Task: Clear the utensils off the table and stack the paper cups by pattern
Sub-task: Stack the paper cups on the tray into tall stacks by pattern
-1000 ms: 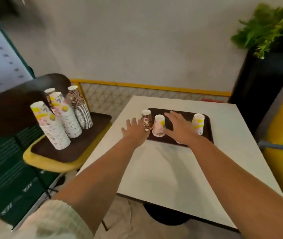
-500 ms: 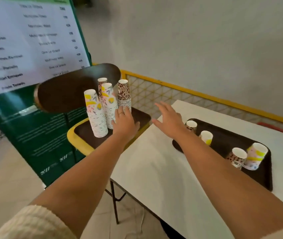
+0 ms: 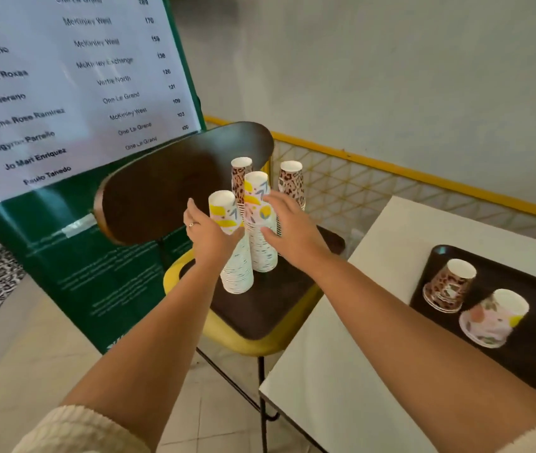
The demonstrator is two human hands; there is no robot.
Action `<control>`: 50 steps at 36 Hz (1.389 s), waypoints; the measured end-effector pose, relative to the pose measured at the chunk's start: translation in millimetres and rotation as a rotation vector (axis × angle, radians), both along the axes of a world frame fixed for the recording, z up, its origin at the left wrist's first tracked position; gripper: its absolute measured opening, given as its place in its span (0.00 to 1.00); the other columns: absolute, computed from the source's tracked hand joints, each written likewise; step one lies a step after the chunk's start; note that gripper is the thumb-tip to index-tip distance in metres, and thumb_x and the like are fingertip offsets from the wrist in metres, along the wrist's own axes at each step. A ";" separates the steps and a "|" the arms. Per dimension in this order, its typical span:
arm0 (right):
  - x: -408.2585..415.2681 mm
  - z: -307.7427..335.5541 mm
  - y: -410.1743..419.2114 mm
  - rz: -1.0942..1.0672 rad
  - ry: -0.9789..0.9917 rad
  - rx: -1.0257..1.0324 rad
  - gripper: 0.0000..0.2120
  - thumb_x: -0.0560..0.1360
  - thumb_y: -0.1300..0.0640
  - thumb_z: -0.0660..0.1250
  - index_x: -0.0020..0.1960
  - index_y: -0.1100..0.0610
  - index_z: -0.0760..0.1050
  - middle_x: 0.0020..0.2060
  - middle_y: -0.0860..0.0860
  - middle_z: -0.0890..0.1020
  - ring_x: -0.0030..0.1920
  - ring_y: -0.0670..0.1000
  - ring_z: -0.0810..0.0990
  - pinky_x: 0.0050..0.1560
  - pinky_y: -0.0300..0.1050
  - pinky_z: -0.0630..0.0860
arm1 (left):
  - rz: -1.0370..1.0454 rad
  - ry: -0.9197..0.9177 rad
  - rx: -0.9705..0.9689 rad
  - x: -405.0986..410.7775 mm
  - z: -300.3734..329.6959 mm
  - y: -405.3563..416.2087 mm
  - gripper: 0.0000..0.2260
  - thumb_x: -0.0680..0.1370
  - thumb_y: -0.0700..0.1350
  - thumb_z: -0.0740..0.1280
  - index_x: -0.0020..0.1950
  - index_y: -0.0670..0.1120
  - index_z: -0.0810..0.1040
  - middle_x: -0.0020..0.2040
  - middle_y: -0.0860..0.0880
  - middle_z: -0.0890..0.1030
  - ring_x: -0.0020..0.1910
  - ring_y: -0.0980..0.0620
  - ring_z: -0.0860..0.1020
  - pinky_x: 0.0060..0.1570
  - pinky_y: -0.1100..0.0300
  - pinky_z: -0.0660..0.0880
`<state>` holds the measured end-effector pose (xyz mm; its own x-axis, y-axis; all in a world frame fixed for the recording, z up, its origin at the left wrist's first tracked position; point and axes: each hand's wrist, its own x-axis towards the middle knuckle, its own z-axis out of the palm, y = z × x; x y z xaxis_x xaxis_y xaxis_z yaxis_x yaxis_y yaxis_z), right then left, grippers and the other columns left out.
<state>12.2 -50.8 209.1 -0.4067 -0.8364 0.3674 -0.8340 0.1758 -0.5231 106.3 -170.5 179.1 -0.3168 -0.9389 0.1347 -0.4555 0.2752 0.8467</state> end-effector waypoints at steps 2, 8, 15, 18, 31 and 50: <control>2.2 -0.6 -24.0 0.019 -0.010 -0.052 0.26 0.75 0.58 0.65 0.71 0.56 0.63 0.70 0.52 0.64 0.70 0.53 0.65 0.67 0.55 0.66 | -0.058 0.054 0.009 -2.8 -9.3 -19.8 0.50 0.69 0.45 0.77 0.77 0.41 0.44 0.78 0.41 0.50 0.77 0.42 0.51 0.73 0.49 0.56; 6.9 -12.8 -81.1 0.074 -0.069 -0.124 0.27 0.74 0.59 0.66 0.71 0.56 0.63 0.72 0.52 0.63 0.71 0.51 0.63 0.68 0.48 0.66 | -0.246 0.159 -0.004 -9.1 -32.3 -45.4 0.40 0.70 0.41 0.75 0.74 0.46 0.55 0.69 0.47 0.70 0.66 0.49 0.72 0.58 0.57 0.73; 5.2 -31.9 -114.0 0.052 -0.127 -0.188 0.29 0.73 0.54 0.68 0.72 0.54 0.63 0.71 0.51 0.64 0.71 0.51 0.64 0.65 0.51 0.70 | -0.366 0.285 -0.149 -8.9 -48.4 -42.6 0.29 0.69 0.36 0.76 0.65 0.47 0.68 0.57 0.56 0.72 0.53 0.72 0.73 0.43 0.75 0.73; 2.9 -38.7 -113.1 0.034 -0.114 -0.196 0.26 0.73 0.54 0.68 0.69 0.55 0.67 0.66 0.52 0.70 0.66 0.51 0.69 0.62 0.51 0.72 | -0.433 0.324 -0.127 -6.1 -58.9 -41.6 0.37 0.67 0.40 0.78 0.71 0.41 0.63 0.64 0.47 0.72 0.60 0.62 0.75 0.51 0.66 0.77; -10.8 -49.9 -80.8 -0.064 -0.128 -0.356 0.24 0.71 0.53 0.68 0.65 0.58 0.70 0.60 0.52 0.73 0.60 0.47 0.73 0.47 0.43 0.81 | -0.314 0.002 0.208 -5.3 -143.1 -41.0 0.48 0.59 0.50 0.82 0.73 0.47 0.61 0.69 0.48 0.68 0.70 0.50 0.65 0.69 0.47 0.67; -23.3 -14.3 5.3 -0.285 -0.191 -0.526 0.31 0.70 0.53 0.72 0.69 0.56 0.64 0.60 0.50 0.74 0.53 0.39 0.74 0.49 0.29 0.76 | -0.476 0.039 0.183 -36.9 -110.0 13.1 0.38 0.62 0.40 0.80 0.66 0.49 0.64 0.57 0.54 0.73 0.57 0.54 0.72 0.49 0.61 0.74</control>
